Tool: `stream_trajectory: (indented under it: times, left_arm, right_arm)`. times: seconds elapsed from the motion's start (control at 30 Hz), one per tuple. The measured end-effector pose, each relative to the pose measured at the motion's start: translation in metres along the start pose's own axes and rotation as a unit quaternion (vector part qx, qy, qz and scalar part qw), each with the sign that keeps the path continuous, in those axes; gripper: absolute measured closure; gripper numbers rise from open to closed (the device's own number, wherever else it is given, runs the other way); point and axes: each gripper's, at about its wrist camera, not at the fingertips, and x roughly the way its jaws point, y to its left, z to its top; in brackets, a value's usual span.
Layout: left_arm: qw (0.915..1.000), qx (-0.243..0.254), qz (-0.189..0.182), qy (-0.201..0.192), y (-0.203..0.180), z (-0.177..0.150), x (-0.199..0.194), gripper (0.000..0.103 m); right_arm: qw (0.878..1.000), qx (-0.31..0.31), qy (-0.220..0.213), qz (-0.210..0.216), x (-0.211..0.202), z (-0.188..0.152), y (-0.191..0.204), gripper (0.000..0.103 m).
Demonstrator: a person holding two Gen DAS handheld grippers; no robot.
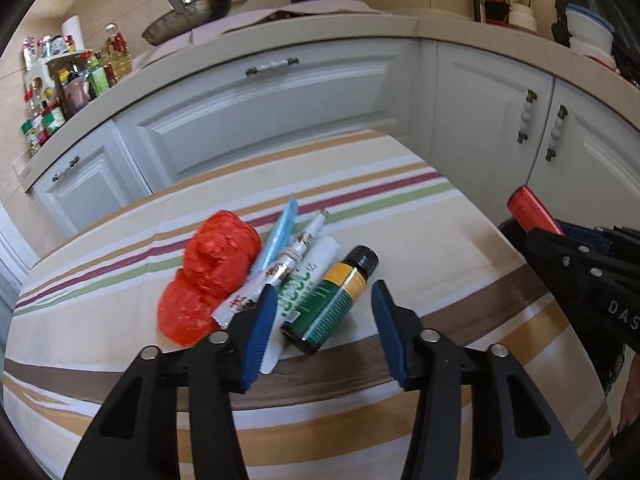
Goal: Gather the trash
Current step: 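Grasp the red spray can with the right gripper while the left gripper approaches the green spray can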
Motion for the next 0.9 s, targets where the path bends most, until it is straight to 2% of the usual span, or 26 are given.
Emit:
stream_trajectory:
  times: [0.03, 0.1, 0.13, 0.53, 0.9]
  left_arm:
    - [1.0, 0.002, -0.002, 0.005, -0.001, 0.0, 0.002, 0.063]
    - [0.9999, 0.005, -0.005, 0.012, -0.001, 0.0, 0.004, 0.074]
    - [0.9998, 0.006, -0.01, 0.015, -0.002, -0.001, 0.005, 0.075]
    - [0.9999, 0.01, -0.012, 0.002, -0.005, -0.004, -0.004, 0.077]
    - [0.9996, -0.016, -0.011, -0.021, -0.002, -0.016, -0.031, 0.078]
  right_arm:
    - [1.0, 0.001, 0.0, 0.001, 0.0, 0.0, -0.001, 0.08]
    - [1.0, 0.0, -0.001, 0.001, 0.0, 0.0, 0.0, 0.08]
    - [1.0, 0.0, -0.001, 0.001, 0.0, 0.0, 0.0, 0.08]
    - [1.0, 0.002, -0.001, -0.001, -0.004, -0.003, -0.001, 0.08]
    - [1.0, -0.006, -0.009, 0.0, -0.023, -0.013, 0.007, 0.08]
